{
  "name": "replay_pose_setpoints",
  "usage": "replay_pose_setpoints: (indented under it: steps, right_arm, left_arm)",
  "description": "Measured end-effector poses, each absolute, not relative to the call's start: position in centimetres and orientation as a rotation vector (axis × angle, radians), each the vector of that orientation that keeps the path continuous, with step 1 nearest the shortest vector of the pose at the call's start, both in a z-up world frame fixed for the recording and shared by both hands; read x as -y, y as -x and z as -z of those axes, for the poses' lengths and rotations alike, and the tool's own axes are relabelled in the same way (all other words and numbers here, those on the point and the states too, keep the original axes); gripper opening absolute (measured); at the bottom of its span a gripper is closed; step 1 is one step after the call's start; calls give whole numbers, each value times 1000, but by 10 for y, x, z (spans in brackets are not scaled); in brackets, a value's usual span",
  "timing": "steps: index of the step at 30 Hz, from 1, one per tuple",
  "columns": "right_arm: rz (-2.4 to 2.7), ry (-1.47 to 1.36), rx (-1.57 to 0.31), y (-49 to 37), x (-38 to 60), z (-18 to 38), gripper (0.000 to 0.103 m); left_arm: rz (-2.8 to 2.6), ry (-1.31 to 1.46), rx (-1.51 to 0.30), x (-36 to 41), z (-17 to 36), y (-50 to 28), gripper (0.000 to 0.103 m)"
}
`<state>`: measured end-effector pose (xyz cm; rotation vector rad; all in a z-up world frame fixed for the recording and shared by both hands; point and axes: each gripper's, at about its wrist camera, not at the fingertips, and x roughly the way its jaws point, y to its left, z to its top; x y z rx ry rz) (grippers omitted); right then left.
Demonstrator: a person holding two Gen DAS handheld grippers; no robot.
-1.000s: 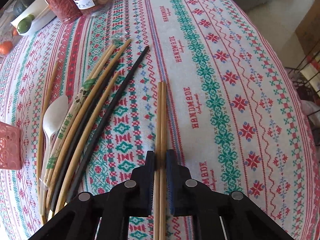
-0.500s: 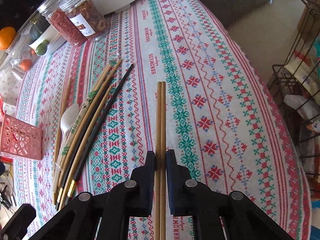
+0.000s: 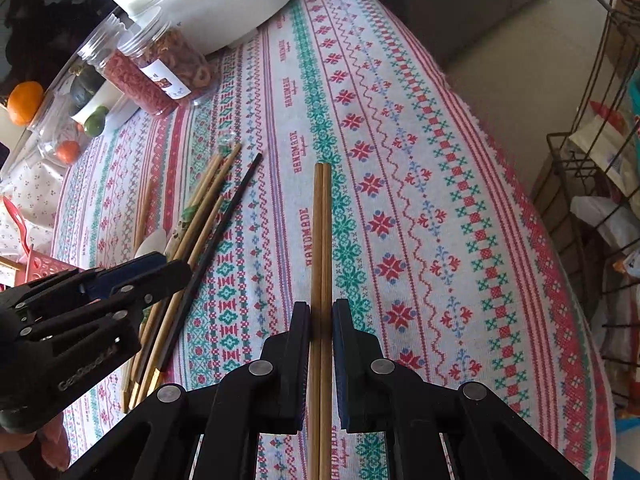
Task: Organize utensils
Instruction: 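Lift the wooden pair with the right tool while the left grasps the black chopstick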
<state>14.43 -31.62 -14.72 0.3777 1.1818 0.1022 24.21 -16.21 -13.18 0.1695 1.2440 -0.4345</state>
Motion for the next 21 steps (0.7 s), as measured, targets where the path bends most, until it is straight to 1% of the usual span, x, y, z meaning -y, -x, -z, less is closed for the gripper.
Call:
replay_pose_setpoints:
  steps: [9, 14, 18, 21]
  right_arm:
    - [-112, -395, -1174, -143, 322, 147, 9]
    - [-106, -399, -1178, -144, 323, 149, 9]
    - [-107, -394, -1171, -146, 319, 150, 9]
    - [-113, -404, -1164, -146, 314, 149, 9]
  left_arm:
    - [390, -240, -1300, 180, 153, -265, 9]
    - [375, -263, -1343, 183, 160, -269, 8]
    - [380, -271, -1317, 179, 167, -271, 7]
    - [388, -243, -1283, 166, 161, -261, 5]
